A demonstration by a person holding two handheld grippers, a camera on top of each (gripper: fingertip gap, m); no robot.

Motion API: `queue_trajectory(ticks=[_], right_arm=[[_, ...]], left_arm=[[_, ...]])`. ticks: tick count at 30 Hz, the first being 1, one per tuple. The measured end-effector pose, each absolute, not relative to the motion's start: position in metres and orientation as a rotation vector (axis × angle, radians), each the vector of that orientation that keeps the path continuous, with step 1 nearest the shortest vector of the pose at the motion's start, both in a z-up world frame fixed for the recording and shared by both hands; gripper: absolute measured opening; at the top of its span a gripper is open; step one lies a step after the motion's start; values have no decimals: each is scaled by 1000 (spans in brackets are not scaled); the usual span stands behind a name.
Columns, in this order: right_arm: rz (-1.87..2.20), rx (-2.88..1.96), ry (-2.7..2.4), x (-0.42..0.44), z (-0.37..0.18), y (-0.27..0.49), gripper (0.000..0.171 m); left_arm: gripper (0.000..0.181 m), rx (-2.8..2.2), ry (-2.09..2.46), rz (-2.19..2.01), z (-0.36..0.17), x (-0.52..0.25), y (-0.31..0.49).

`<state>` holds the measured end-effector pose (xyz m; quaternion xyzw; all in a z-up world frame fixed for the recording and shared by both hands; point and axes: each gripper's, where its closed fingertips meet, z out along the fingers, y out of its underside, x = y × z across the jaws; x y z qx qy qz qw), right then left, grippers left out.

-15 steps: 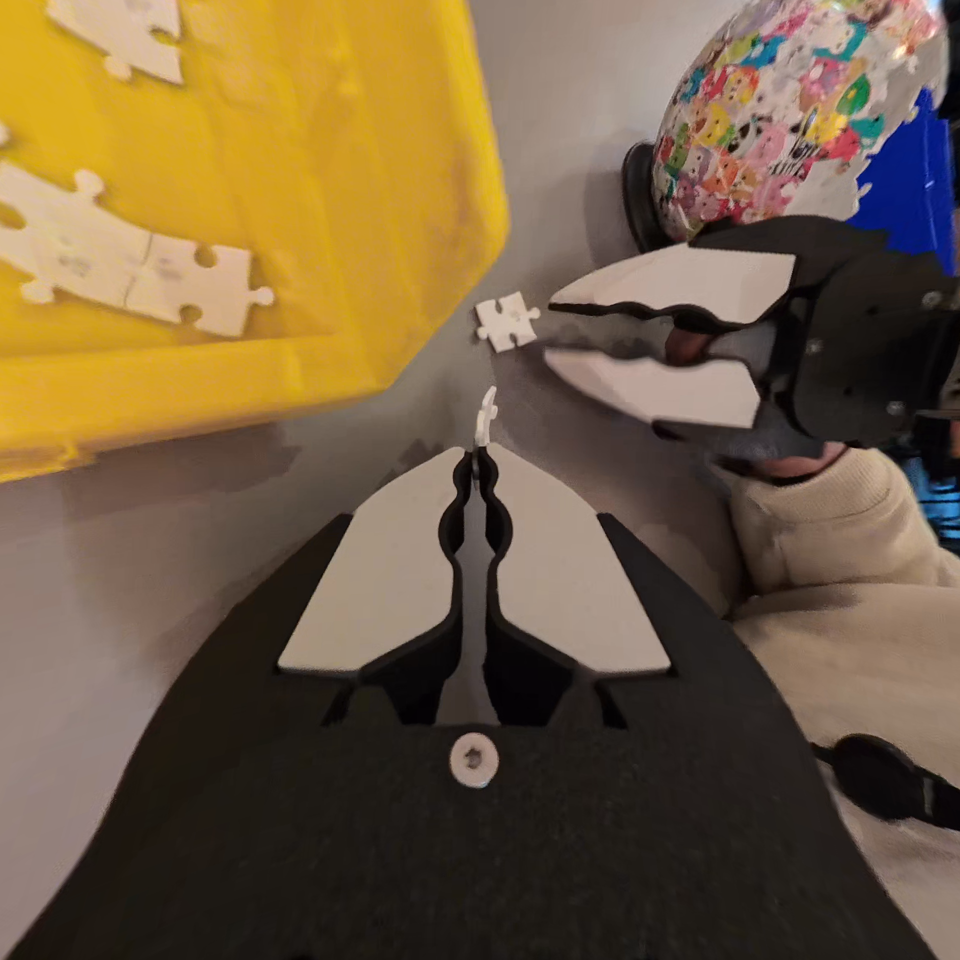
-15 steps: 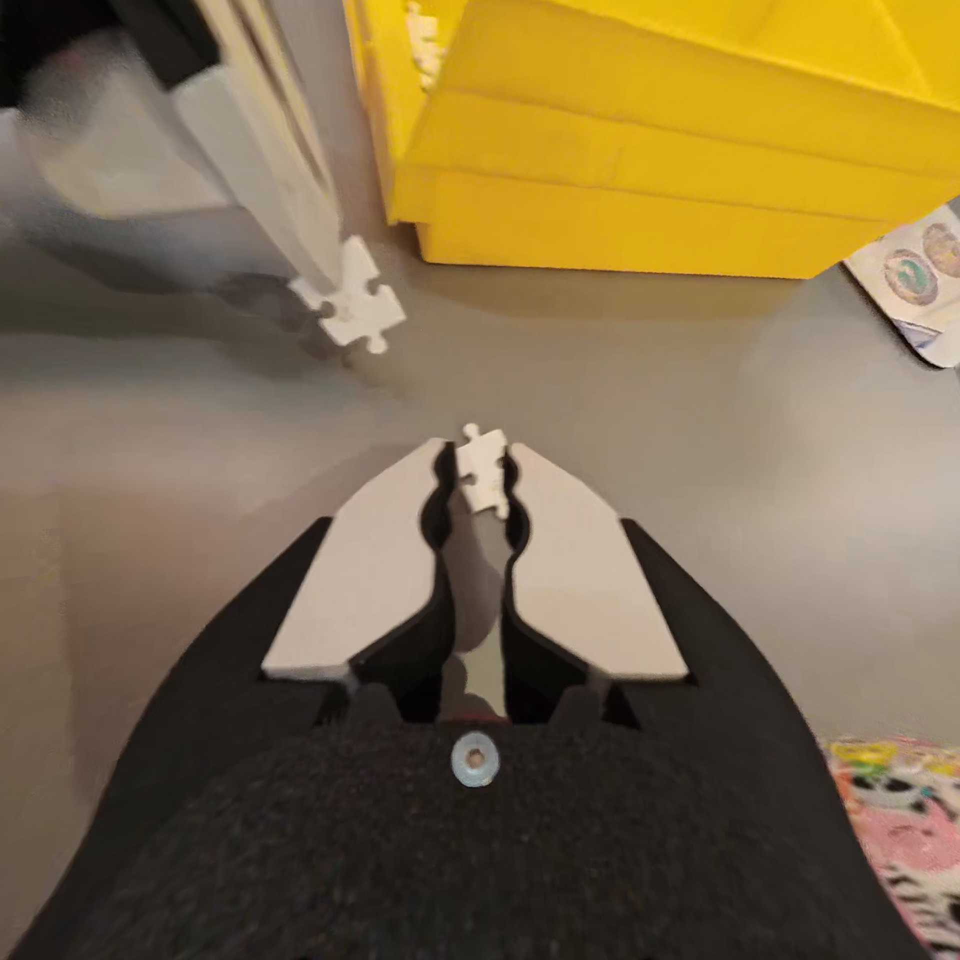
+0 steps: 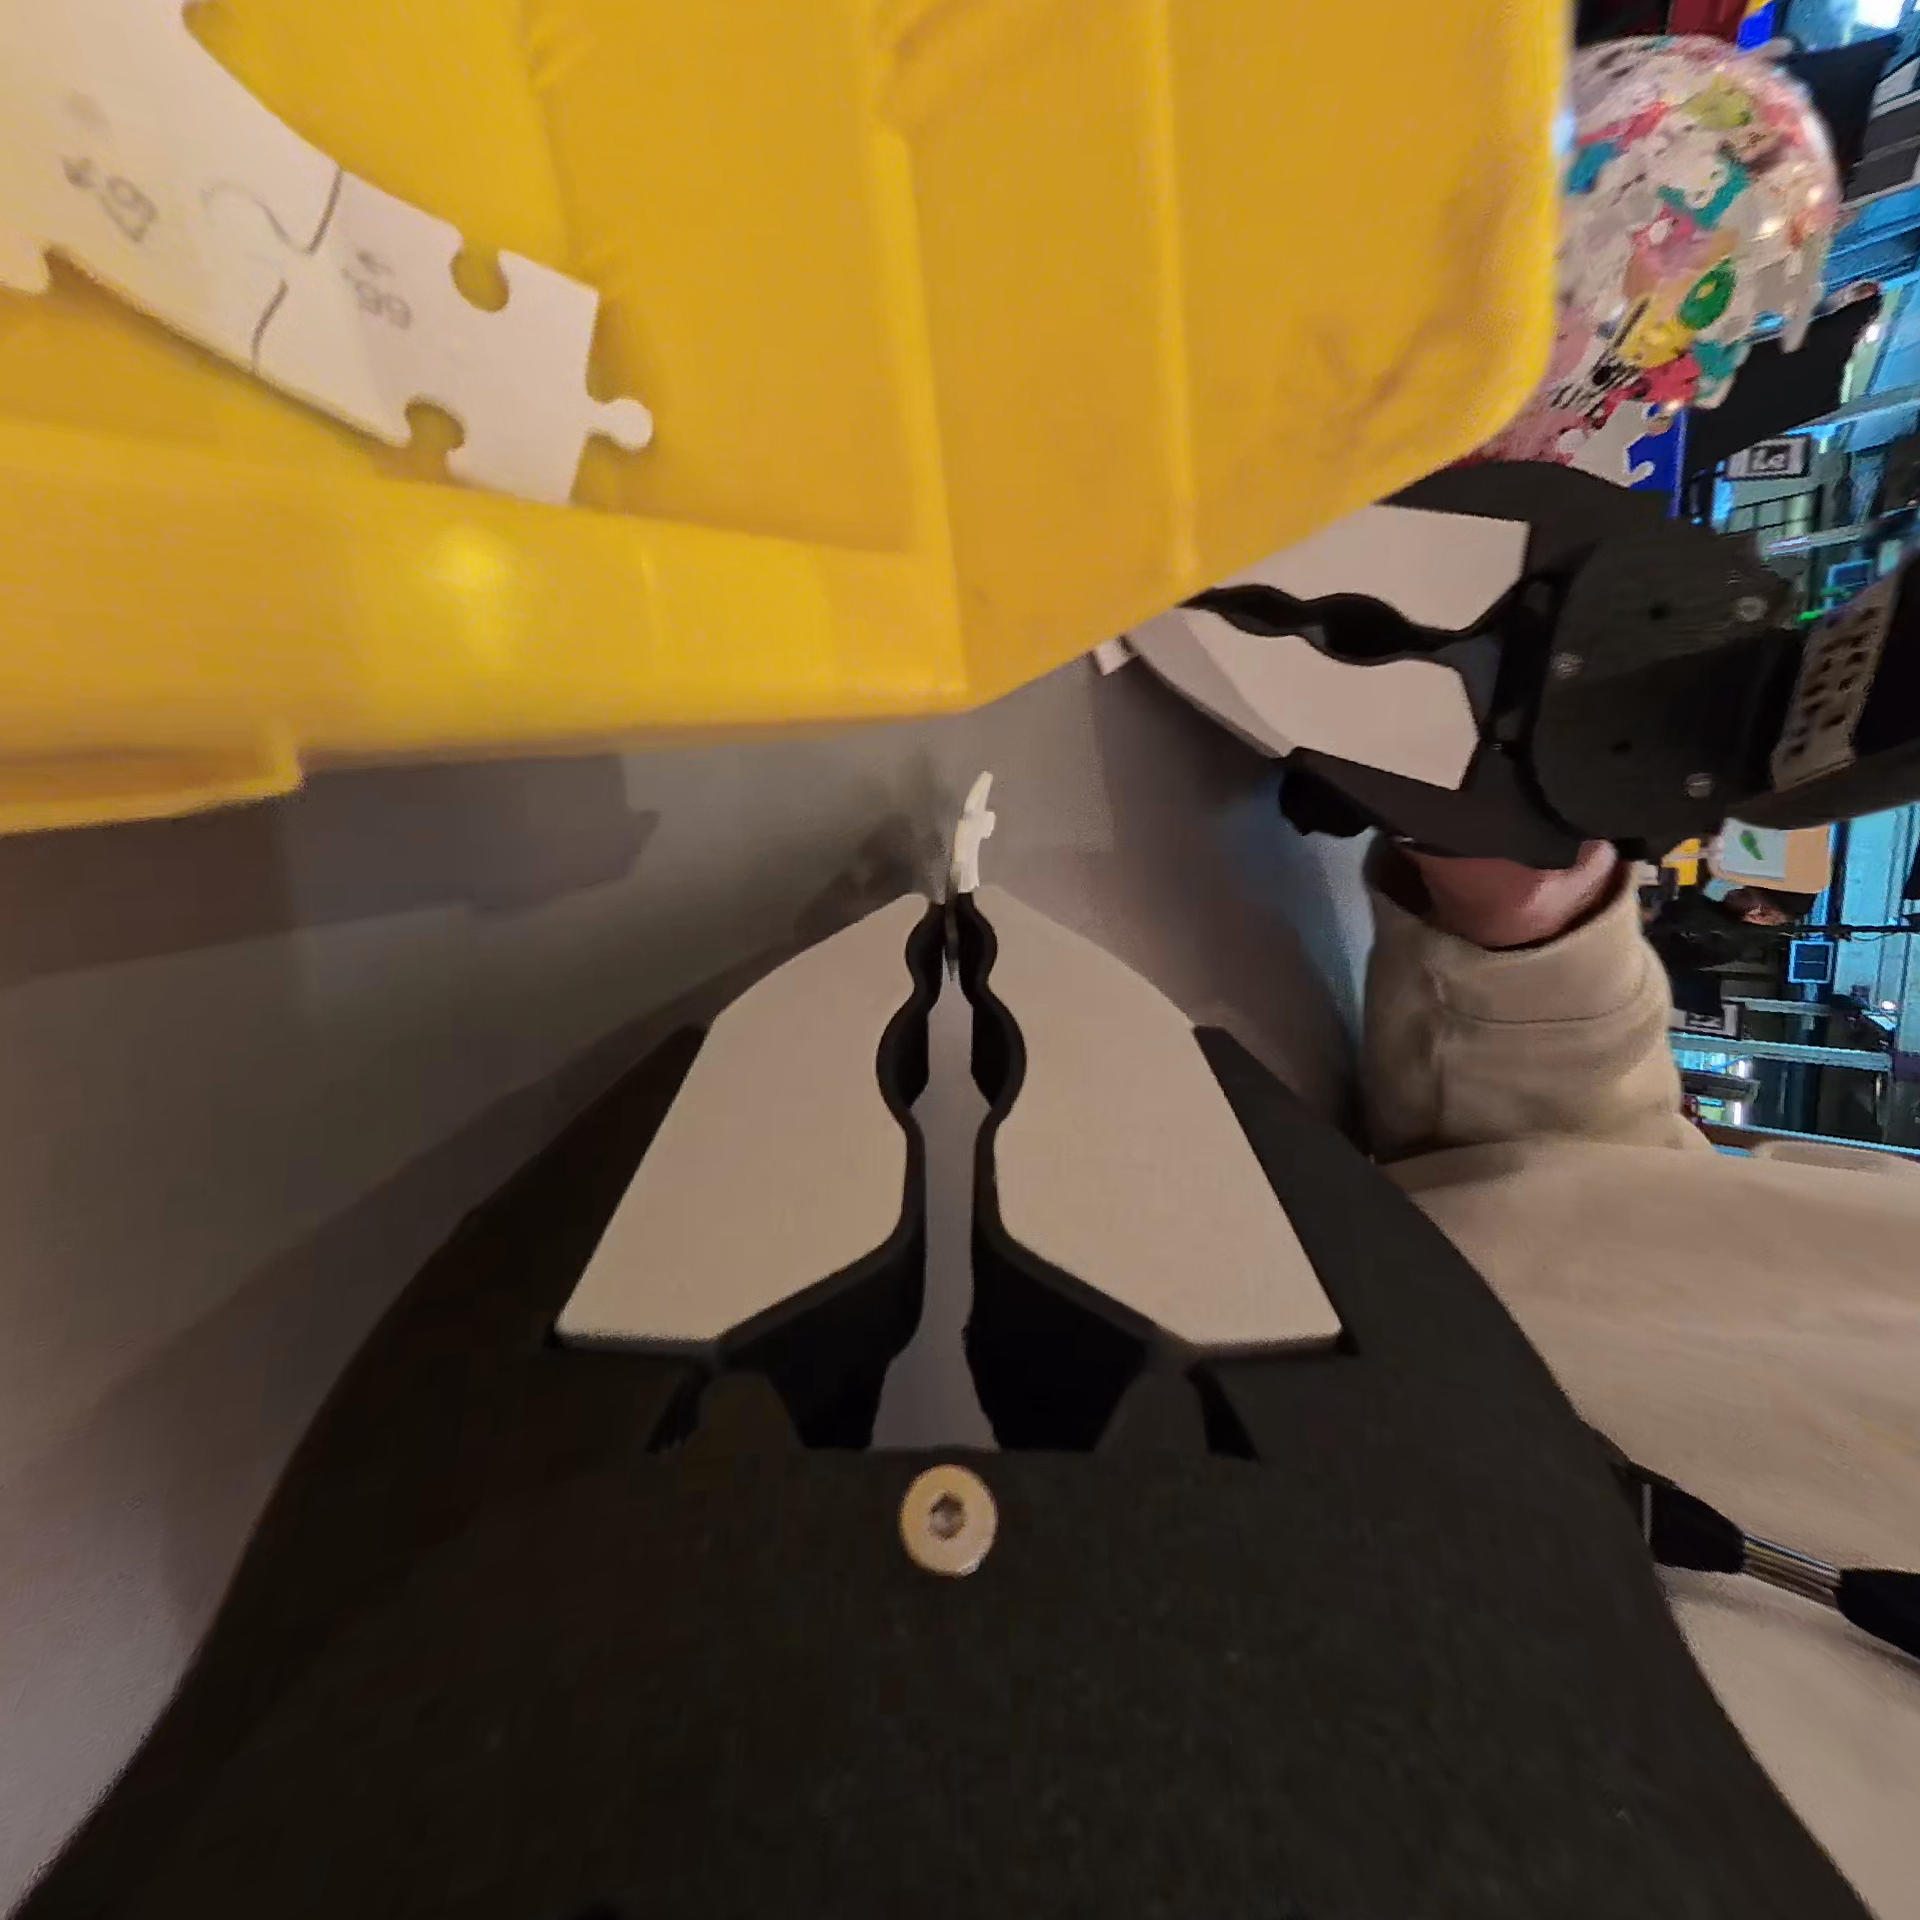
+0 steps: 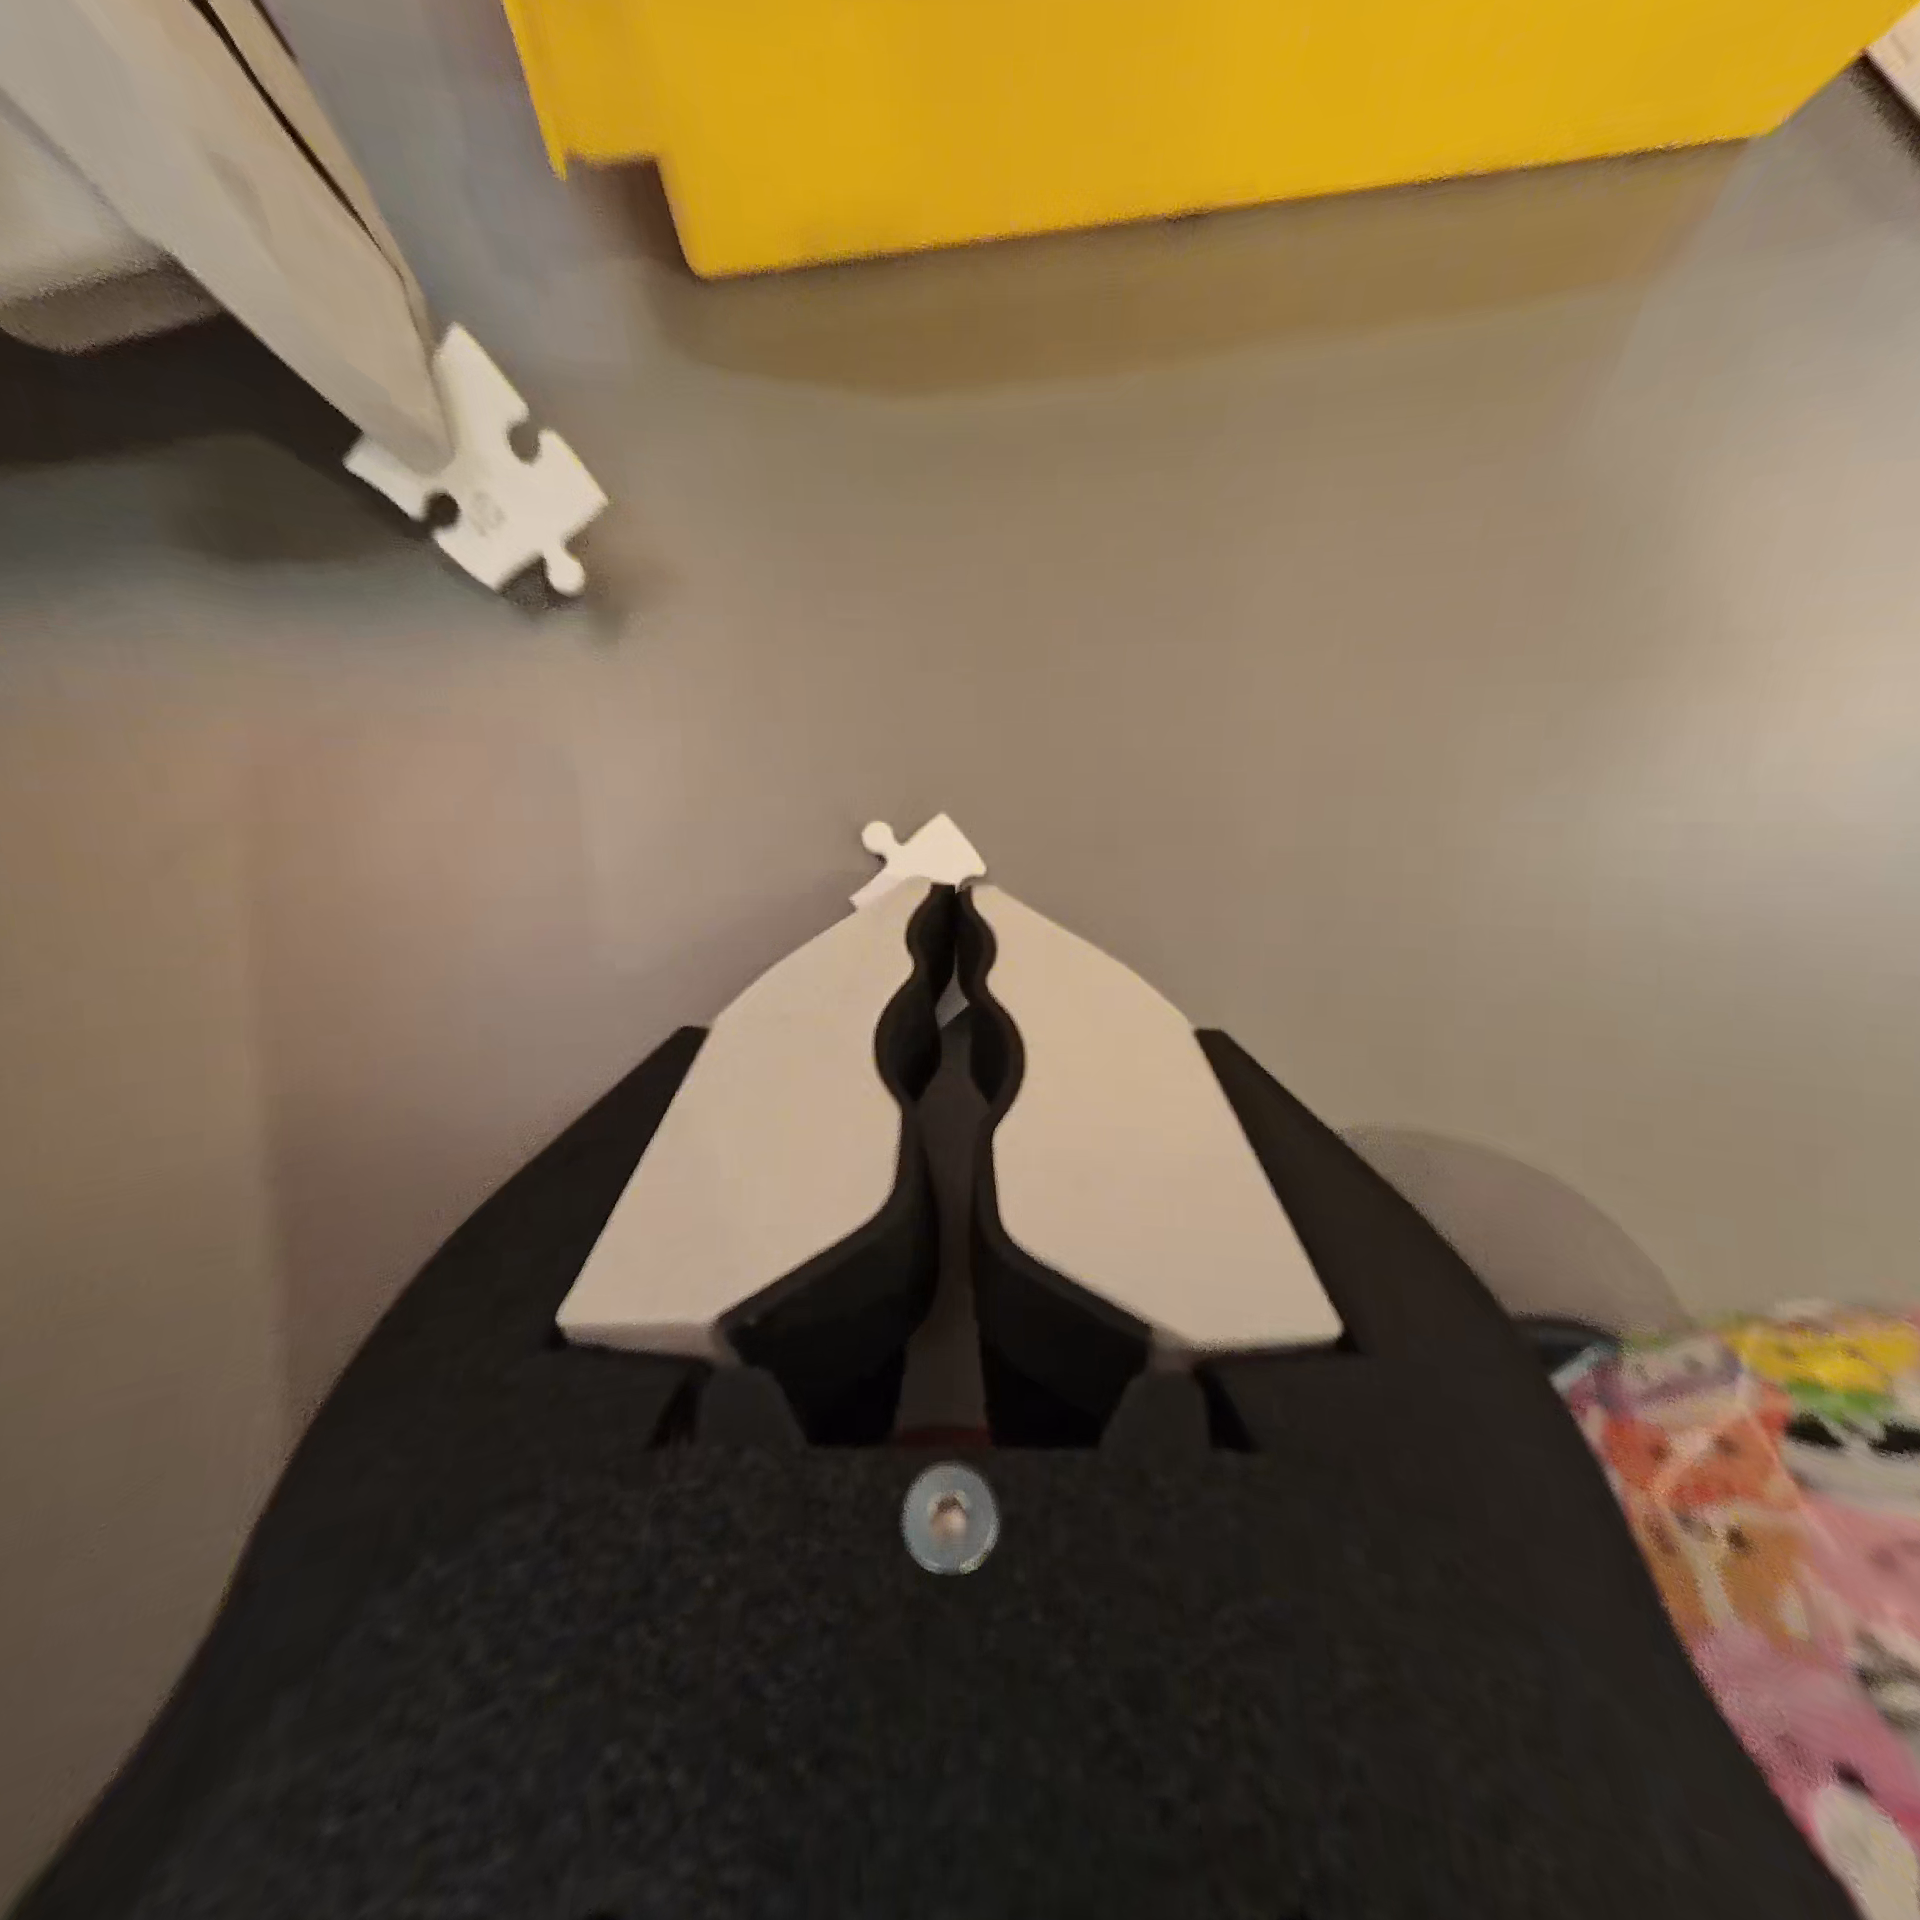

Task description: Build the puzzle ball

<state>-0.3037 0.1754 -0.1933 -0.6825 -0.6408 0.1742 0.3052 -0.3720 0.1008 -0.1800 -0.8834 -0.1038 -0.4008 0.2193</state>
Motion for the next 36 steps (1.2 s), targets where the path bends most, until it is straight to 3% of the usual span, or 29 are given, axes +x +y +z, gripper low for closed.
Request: queue_trajectory(ticks=[6,13,24,32,36], right_arm=[[420,-1797,-1690,-289,-191,180,0],[554,-1657,-1555,-299,-145,159,0],[740,-1712,-1486,-285,-157,106,3],[677,-1749,-1463,-277,-157,115,3],[669,-1749,-1463,-281,-152,117,3]], left_arm=[[2,-2426,-387,-1148,-187,-373,100],[8,-2425,-417,-1103,-186,-376,98],[27,-2443,-356,-895,-167,-406,72],[28,-2295,409,-409,-95,-459,106],[34,-2381,823,-325,-104,-473,149]])
